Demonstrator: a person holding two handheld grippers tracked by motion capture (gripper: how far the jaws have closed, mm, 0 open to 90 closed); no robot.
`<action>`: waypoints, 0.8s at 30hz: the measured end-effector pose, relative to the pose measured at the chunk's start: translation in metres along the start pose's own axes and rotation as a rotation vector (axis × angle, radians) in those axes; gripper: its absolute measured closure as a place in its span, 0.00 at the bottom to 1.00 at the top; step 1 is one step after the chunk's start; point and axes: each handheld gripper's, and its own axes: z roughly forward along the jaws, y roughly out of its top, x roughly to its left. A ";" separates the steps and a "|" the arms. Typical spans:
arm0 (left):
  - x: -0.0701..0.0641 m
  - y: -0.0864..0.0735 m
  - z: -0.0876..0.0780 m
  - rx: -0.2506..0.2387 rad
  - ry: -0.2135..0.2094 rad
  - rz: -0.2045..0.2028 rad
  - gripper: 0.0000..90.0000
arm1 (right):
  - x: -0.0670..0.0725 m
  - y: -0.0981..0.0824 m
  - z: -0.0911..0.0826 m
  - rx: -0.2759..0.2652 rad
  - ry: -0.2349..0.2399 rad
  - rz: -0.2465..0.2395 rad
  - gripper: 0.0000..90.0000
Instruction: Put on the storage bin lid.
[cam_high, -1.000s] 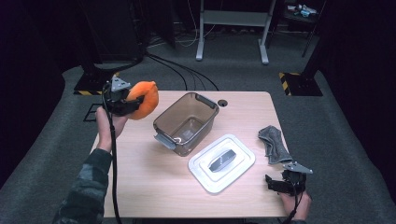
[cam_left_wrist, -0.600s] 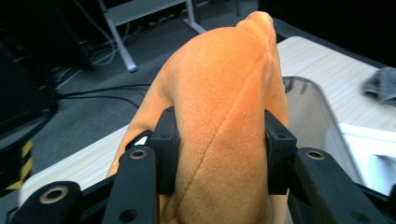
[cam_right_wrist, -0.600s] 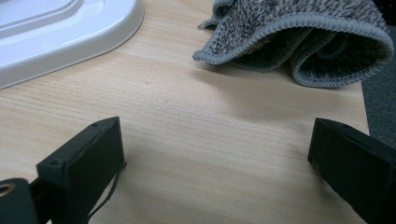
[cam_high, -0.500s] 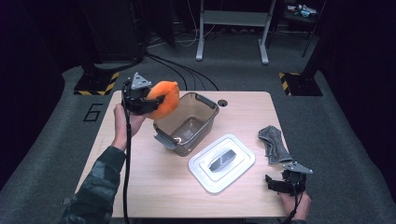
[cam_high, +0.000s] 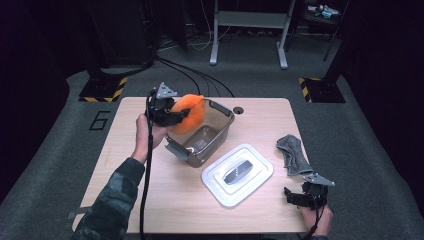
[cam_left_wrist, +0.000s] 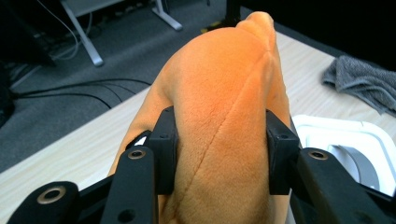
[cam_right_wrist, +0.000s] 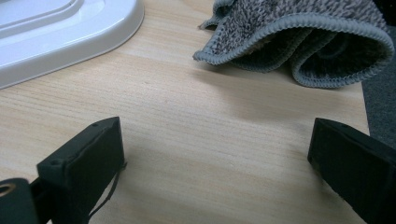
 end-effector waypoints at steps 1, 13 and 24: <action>-0.002 -0.001 0.002 0.002 -0.004 0.004 0.63 | 0.000 0.000 0.000 -0.001 0.000 0.000 0.03; -0.009 -0.015 0.023 0.046 -0.056 -0.045 0.62 | 0.001 0.000 0.000 -0.003 -0.002 0.003 0.03; -0.014 -0.025 0.043 0.119 -0.087 -0.046 0.60 | 0.000 0.000 0.000 -0.002 -0.001 0.003 0.03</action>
